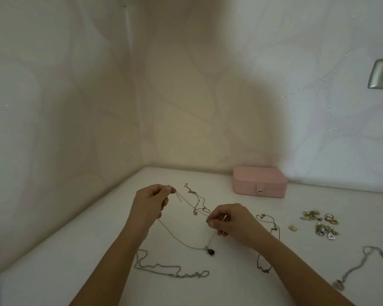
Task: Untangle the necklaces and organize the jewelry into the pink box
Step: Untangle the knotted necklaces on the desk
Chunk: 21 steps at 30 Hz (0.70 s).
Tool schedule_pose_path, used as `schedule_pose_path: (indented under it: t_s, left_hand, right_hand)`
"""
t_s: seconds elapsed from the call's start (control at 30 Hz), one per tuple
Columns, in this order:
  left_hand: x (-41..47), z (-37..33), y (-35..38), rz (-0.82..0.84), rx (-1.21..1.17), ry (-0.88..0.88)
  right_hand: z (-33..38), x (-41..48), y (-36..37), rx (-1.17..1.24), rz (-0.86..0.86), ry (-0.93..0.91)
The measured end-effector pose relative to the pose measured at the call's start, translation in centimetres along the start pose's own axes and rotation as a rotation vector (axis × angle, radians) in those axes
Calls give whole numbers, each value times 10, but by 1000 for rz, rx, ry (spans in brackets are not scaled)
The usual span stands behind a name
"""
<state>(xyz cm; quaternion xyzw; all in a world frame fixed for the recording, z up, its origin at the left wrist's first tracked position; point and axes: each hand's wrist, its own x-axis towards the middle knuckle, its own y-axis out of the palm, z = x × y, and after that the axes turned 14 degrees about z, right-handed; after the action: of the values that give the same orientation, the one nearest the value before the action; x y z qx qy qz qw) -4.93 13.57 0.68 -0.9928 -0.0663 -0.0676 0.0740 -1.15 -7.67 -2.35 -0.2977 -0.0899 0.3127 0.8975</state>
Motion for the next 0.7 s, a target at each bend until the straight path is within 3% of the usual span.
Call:
schedule_pose_path:
  t_s: [0.13,0.23,0.47,0.7]
  left_hand:
    - [12,12,-5,-43,33,-77]
    - [24,15,-11,-73,101,-113]
    - [60,25,-33,-117,305,-223]
    - [74,49,-35,-85,574,-300]
  right_hand:
    - [-5,5,13,-109,-53,-26]
    - [-2,4,18,-195,-82,-148]
    - [4,-3,23,-295,179,-223]
    - [2,-5,20,-280,207,-177]
